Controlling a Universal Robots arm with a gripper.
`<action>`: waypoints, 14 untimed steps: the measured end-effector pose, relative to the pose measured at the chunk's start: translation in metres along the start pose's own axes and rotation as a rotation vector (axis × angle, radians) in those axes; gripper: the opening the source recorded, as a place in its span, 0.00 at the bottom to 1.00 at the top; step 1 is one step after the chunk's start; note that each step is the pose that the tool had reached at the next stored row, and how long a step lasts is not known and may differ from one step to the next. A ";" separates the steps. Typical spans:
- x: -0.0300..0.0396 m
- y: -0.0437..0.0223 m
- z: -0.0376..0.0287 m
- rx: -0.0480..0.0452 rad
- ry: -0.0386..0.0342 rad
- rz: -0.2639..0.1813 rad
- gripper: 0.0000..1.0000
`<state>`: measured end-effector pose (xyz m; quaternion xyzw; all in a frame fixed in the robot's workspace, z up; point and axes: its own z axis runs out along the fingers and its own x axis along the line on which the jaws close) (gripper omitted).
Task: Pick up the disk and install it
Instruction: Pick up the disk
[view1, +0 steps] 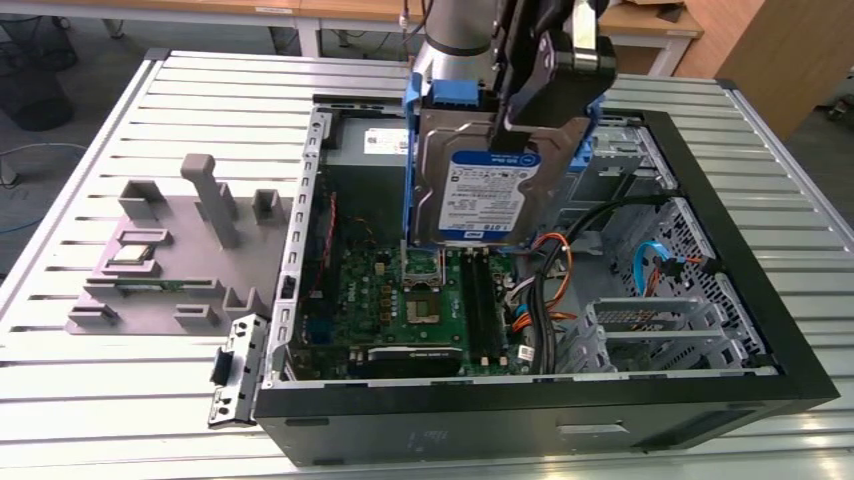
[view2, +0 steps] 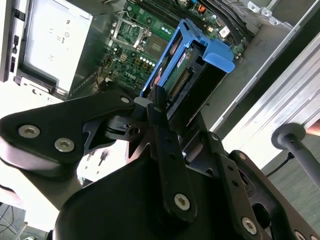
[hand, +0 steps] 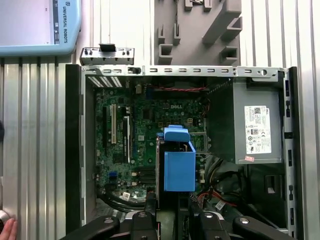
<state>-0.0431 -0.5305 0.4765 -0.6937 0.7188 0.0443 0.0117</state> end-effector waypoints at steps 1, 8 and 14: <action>0.0010 0.0000 0.0000 0.0000 0.0000 0.000 0.35; 0.0082 -0.0003 -0.0001 0.0000 0.0000 0.000 0.35; 0.0121 -0.0006 0.0000 0.0000 0.0000 0.000 0.35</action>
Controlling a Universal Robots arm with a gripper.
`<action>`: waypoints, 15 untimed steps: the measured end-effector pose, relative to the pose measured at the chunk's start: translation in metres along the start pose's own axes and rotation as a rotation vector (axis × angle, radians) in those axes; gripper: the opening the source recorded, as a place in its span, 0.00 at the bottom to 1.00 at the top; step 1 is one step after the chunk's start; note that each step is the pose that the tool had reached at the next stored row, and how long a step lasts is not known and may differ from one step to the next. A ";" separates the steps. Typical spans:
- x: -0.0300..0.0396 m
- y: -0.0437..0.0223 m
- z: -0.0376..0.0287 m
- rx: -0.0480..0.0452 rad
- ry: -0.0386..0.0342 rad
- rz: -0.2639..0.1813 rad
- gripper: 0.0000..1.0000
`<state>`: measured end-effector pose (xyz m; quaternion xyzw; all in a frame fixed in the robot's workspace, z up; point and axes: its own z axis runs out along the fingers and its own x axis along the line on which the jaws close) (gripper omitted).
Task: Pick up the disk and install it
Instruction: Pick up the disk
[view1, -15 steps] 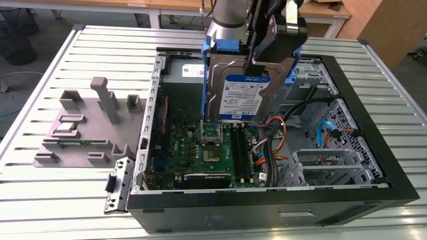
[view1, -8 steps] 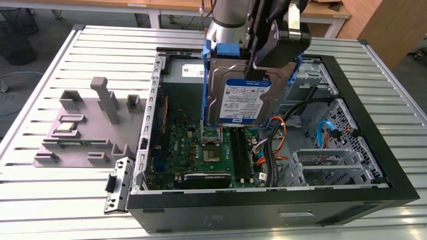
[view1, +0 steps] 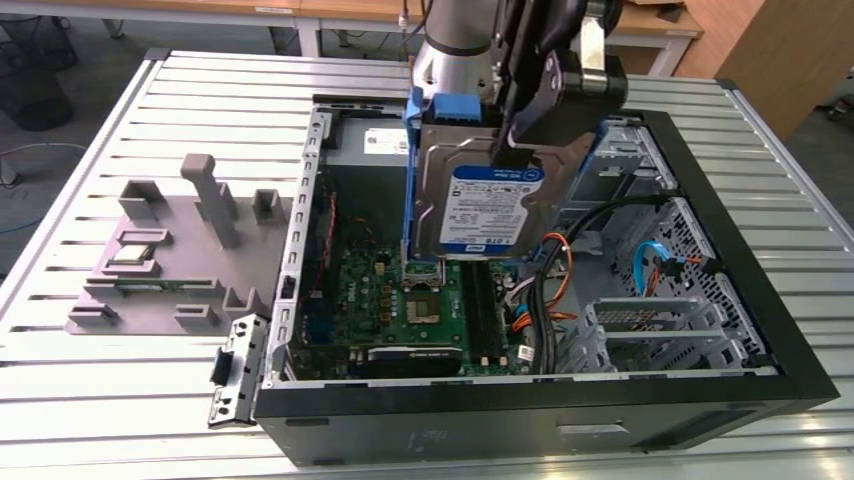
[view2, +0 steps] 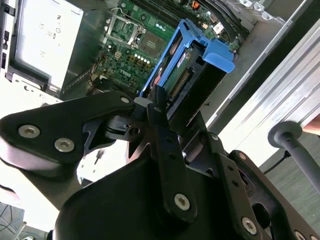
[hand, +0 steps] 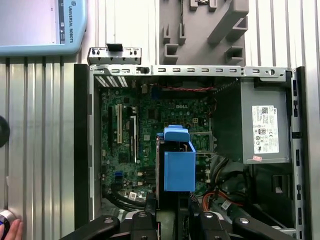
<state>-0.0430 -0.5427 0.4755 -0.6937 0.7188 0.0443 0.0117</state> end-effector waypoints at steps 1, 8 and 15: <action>0.0002 -0.0004 0.0001 0.0000 -0.0001 0.000 0.35; 0.0016 -0.0060 0.0008 -0.0031 -0.0003 0.011 0.35; 0.0018 -0.0134 0.0031 -0.0117 -0.0001 0.021 0.35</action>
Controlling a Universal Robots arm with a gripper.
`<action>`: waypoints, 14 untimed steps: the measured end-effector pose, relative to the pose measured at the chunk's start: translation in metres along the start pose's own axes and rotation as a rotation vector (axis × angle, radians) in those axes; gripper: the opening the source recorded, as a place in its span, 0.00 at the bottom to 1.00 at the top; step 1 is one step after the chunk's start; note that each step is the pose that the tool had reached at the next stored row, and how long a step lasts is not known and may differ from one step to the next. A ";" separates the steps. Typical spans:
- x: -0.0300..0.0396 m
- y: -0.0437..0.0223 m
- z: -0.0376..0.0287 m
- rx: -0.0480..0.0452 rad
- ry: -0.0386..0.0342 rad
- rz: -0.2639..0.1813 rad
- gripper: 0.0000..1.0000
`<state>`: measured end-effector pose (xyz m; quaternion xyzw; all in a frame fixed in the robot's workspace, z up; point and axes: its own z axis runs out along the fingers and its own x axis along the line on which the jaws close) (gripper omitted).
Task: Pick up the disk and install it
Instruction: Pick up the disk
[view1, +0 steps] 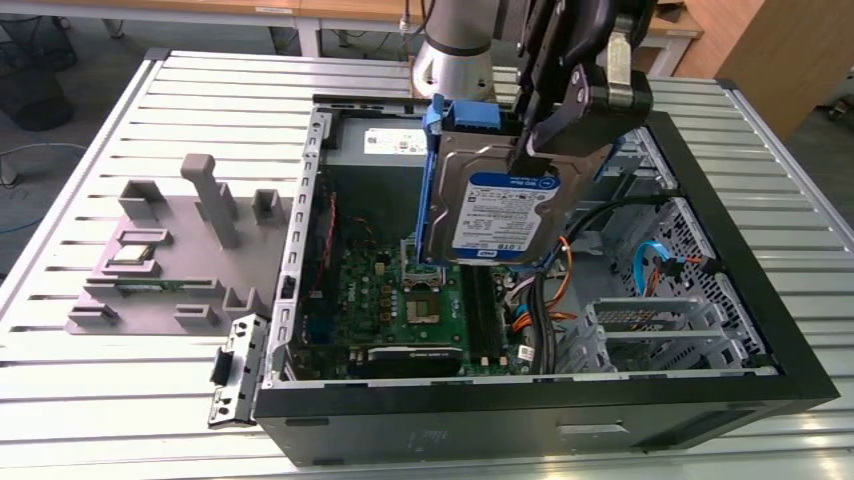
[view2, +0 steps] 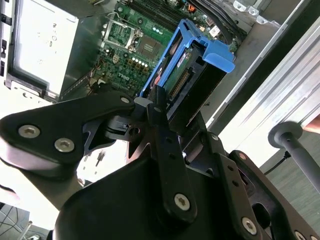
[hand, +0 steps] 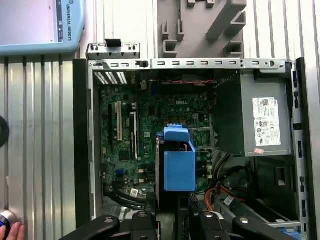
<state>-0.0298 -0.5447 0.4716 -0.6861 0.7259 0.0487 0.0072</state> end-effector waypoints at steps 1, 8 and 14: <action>-0.0001 -0.0013 0.0002 -0.0013 0.0003 0.001 0.35; -0.0005 -0.0106 0.0012 -0.0042 0.0012 0.001 0.35; -0.0007 -0.0167 0.0019 -0.0044 0.0014 0.001 0.35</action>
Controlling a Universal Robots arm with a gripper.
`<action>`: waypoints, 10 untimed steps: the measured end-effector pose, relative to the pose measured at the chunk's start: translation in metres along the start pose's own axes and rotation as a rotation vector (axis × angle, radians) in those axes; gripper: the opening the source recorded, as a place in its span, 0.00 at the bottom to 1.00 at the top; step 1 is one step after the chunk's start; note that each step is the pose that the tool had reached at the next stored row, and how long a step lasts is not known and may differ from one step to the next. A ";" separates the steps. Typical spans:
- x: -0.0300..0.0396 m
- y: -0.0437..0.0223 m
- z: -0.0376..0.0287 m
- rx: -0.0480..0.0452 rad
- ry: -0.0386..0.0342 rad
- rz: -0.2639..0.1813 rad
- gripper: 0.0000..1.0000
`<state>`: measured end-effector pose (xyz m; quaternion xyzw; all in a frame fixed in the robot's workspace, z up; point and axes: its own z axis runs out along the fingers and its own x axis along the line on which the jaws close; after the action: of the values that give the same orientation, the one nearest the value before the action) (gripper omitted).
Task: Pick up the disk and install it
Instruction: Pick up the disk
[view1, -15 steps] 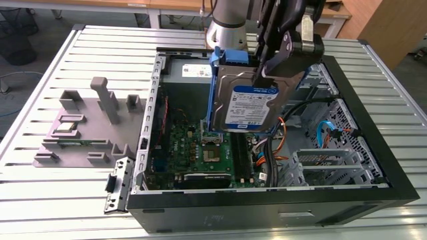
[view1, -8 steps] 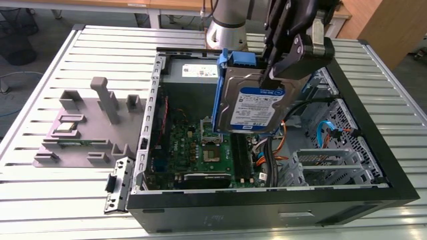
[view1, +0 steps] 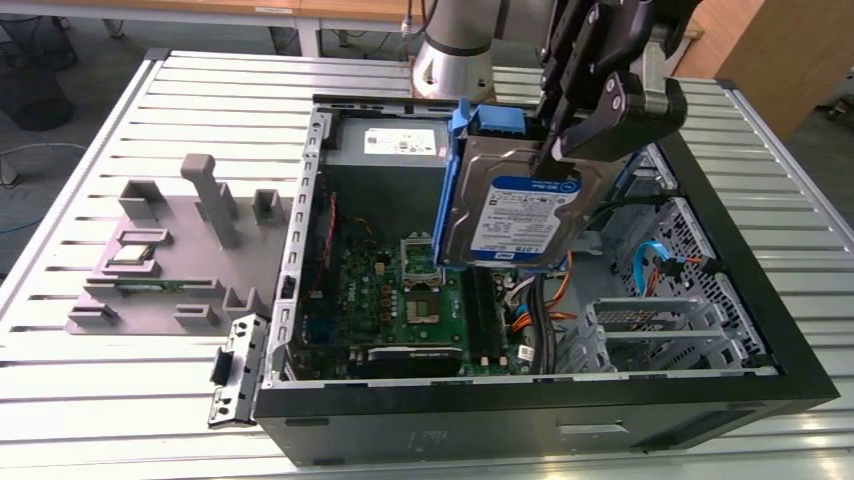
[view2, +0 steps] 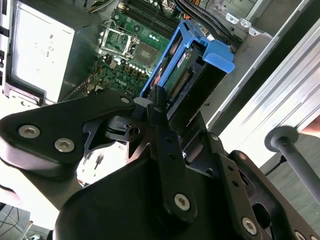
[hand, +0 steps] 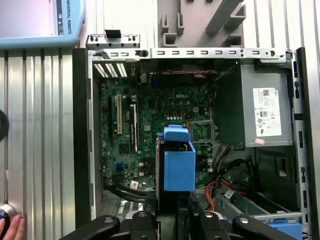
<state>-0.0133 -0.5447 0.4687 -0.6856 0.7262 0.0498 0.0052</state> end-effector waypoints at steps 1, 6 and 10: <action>0.0000 -0.0001 0.0001 0.0000 0.0000 0.000 0.35; 0.0002 -0.0003 0.0004 0.0001 -0.0004 0.000 0.35; 0.0016 -0.0004 0.0004 0.0000 -0.0003 -0.002 0.35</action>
<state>-0.0130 -0.5463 0.4682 -0.6862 0.7257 0.0499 0.0053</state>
